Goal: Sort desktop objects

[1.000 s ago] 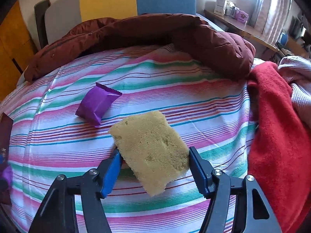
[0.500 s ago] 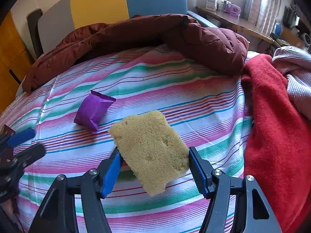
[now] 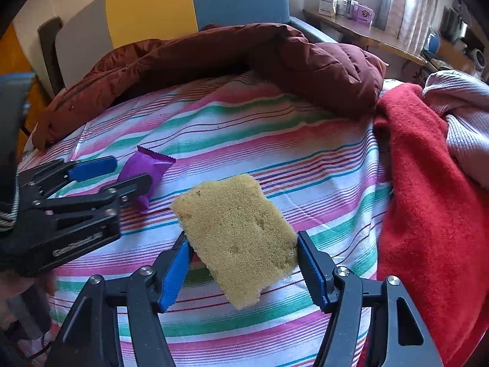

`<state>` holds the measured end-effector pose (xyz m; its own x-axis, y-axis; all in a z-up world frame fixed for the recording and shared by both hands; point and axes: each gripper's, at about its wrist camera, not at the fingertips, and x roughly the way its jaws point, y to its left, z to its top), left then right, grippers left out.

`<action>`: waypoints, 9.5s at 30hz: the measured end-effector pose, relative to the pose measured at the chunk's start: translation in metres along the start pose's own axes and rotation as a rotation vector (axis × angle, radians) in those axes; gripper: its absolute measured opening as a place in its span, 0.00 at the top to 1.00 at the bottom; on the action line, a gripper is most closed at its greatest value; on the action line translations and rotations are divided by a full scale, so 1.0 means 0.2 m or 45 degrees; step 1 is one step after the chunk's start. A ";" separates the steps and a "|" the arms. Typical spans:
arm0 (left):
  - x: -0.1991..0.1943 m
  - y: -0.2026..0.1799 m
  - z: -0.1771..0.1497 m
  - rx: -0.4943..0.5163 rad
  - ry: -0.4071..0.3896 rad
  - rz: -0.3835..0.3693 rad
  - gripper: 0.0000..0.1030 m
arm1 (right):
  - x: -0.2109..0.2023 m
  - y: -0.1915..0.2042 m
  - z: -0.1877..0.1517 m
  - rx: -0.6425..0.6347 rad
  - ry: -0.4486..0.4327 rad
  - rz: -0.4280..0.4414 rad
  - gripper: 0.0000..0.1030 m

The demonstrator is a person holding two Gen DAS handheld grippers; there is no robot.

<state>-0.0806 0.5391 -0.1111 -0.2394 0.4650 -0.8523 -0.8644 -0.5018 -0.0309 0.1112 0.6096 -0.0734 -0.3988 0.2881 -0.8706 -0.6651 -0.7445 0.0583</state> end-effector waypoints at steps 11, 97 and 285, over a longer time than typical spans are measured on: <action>0.09 0.04 -0.01 -0.033 0.021 -0.002 0.47 | 0.01 0.02 0.00 -0.026 0.004 -0.004 0.35; -0.87 0.27 -1.09 -0.337 -0.235 0.248 0.66 | -0.08 0.80 -0.39 -0.673 0.095 0.365 0.40; -1.75 0.98 -1.82 -1.019 -0.398 0.832 0.27 | -0.63 1.93 -0.94 -0.580 -0.282 0.464 0.17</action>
<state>-0.0060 0.0126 -0.0077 -0.7501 0.0429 -0.6599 -0.0156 -0.9988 -0.0472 0.0237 0.1722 -0.0330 -0.7033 0.0489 -0.7092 -0.1448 -0.9866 0.0756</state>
